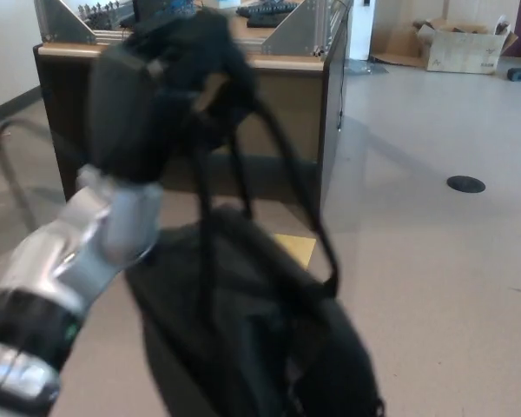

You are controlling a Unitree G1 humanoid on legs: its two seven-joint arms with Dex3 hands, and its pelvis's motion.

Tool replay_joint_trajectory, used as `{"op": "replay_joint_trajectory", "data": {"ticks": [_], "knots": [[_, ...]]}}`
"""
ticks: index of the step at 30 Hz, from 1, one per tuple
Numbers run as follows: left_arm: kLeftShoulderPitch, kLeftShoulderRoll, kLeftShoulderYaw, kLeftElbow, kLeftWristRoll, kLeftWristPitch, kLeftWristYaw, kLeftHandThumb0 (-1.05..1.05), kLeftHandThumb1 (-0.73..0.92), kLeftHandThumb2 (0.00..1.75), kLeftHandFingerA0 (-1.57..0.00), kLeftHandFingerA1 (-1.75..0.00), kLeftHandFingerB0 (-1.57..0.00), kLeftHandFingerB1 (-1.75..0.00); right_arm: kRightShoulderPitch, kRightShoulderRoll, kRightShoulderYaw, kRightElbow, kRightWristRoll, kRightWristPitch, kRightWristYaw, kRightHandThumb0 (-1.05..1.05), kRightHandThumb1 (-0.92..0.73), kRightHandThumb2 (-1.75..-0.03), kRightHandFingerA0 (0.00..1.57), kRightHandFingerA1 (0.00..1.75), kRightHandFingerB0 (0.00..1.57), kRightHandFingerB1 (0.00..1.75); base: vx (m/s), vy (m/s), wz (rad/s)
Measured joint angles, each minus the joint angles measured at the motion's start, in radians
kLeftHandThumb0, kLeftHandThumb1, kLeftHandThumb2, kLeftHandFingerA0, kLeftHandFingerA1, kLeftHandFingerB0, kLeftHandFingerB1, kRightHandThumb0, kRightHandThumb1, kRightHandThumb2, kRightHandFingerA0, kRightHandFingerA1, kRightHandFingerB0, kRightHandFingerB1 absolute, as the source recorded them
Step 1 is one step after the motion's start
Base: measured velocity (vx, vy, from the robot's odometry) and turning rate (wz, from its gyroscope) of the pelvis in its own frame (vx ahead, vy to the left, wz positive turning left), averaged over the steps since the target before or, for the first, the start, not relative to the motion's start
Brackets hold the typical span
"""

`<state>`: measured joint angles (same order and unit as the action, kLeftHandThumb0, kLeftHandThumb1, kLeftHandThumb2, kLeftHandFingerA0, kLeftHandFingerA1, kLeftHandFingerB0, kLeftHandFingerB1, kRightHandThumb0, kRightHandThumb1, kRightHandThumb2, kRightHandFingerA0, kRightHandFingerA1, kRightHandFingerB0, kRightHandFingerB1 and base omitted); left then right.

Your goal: A person hands over a black lunchbag to the robot and the robot uses its left hand to grab the strips of the lunchbag, the gives it back to the person.

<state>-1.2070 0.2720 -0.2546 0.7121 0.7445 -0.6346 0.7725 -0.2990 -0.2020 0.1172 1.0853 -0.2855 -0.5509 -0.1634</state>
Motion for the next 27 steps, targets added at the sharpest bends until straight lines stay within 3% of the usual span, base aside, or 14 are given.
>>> {"op": "replay_joint_trajectory", "data": {"ticks": [3, 7, 8, 13, 14, 15, 16, 18, 21, 25, 26, 27], "knots": [[-0.091, -0.049, -0.042, 0.041, 0.025, 0.046, -0.004, -0.32, 0.56, 0.57, -0.83, -1.75, -0.69, -1.60, -0.006, -0.001, 0.003, 0.002, -0.002, 0.000, 0.004, -0.52, -0.53, -0.92, 0.29, 0.52, 0.49, 0.59, 0.00, 0.000, 0.00], [-0.186, -0.126, -0.104, 0.097, 0.048, 0.094, -0.009, -0.26, 0.57, 0.55, -0.79, -1.75, -0.60, -1.69, -0.009, -0.002, 0.006, 0.001, -0.003, 0.002, 0.006, -0.48, -0.51, -0.91, 0.29, 0.53, 0.49, 0.60, 0.00, 0.000, 0.00], [-0.205, -0.146, -0.122, 0.114, 0.056, 0.098, -0.008, -0.40, 0.41, 0.80, -1.11, -1.40, -0.92, -1.29, -0.009, -0.002, 0.006, -0.001, -0.003, 0.002, 0.007, -0.48, -0.51, -0.90, 0.30, 0.53, 0.49, 0.60, 0.00, 0.000, 0.00], [-0.243, -0.212, -0.182, 0.125, 0.080, 0.125, -0.011, -0.43, 0.41, 0.80, -1.13, -1.40, -0.88, -1.25, -0.010, -0.001, 0.005, -0.002, -0.003, 0.002, 0.006, -0.50, -0.51, -0.90, 0.31, 0.53, 0.49, 0.59, 0.00, 0.000, 0.00], [-0.253, -0.231, -0.199, 0.124, 0.088, 0.134, -0.012, -0.39, 0.43, 0.84, -1.15, -1.36, -0.87, -1.16, -0.011, -0.001, 0.004, -0.002, -0.003, 0.002, 0.006, -0.49, -0.51, -0.90, 0.31, 0.53, 0.49, 0.60, 0.00, 0.000, 0.00], [-0.258, -0.237, -0.205, 0.124, 0.093, 0.137, -0.011, -0.38, 0.51, 0.59, -0.89, -1.62, -0.95, -0.75, -0.012, -0.001, 0.003, -0.002, -0.003, 0.002, 0.006, -0.48, -0.50, -0.90, 0.31, 0.53, 0.49, 0.60, 0.00, 0.000, 0.00], [-0.270, -0.249, -0.215, 0.125, 0.100, 0.142, -0.011, -0.37, 0.51, 0.55, -0.90, -1.56, -0.97, -0.64, -0.015, -0.001, 0.003, -0.002, -0.003, 0.002, 0.006, -0.48, -0.50, -0.90, 0.31, 0.54, 0.50, 0.60, 0.00, 0.000, 0.00], [-0.295, -0.269, -0.230, 0.127, 0.105, 0.144, -0.015, -0.36, 0.50, 0.58, -0.89, -1.58, -0.97, -0.68, -0.022, -0.001, 0.003, -0.003, -0.003, 0.003, 0.006, -0.47, -0.50, -0.90, 0.32, 0.54, 0.50, 0.60, 0.00, 0.000, 0.00], [-0.324, -0.281, -0.239, 0.131, 0.106, 0.144, -0.022, -0.40, 0.51, 0.62, -0.91, -1.60, -0.94, -0.87, -0.028, -0.001, 0.003, -0.007, -0.004, 0.005, 0.004, -0.46, -0.49, -0.89, 0.32, 0.54, 0.49, 0.60, 0.00, 0.000, 0.00], [-0.337, -0.283, -0.243, 0.136, 0.108, 0.144, -0.026, -0.34, 0.50, 0.55, -0.90, -1.61, -0.95, -0.84, -0.031, -0.001, 0.005, -0.011, -0.005, 0.012, 0.003, -0.45, -0.49, -0.88, 0.31, 0.53, 0.49, 0.59, 0.00, 0.000, 0.00], [-0.337, -0.283, -0.243, 0.137, 0.108, 0.144, -0.026, -0.35, 0.50, 0.58, -0.88, -1.65, -0.91, -1.05, -0.031, -0.001, 0.005, -0.012, -0.005, 0.014, 0.003, -0.44, -0.49, -0.88, 0.31, 0.53, 0.49, 0.59, 0.00, 0.000, 0.00], [-0.337, -0.283, -0.243, 0.139, 0.109, 0.144, -0.026, -0.34, 0.53, 0.58, -0.86, -1.67, -0.89, -1.11, -0.031, -0.001, 0.005, -0.013, -0.005, 0.016, 0.003, -0.44, -0.49, -0.88, 0.32, 0.53, 0.49, 0.59, 0.00, 0.000, 0.00]]}}
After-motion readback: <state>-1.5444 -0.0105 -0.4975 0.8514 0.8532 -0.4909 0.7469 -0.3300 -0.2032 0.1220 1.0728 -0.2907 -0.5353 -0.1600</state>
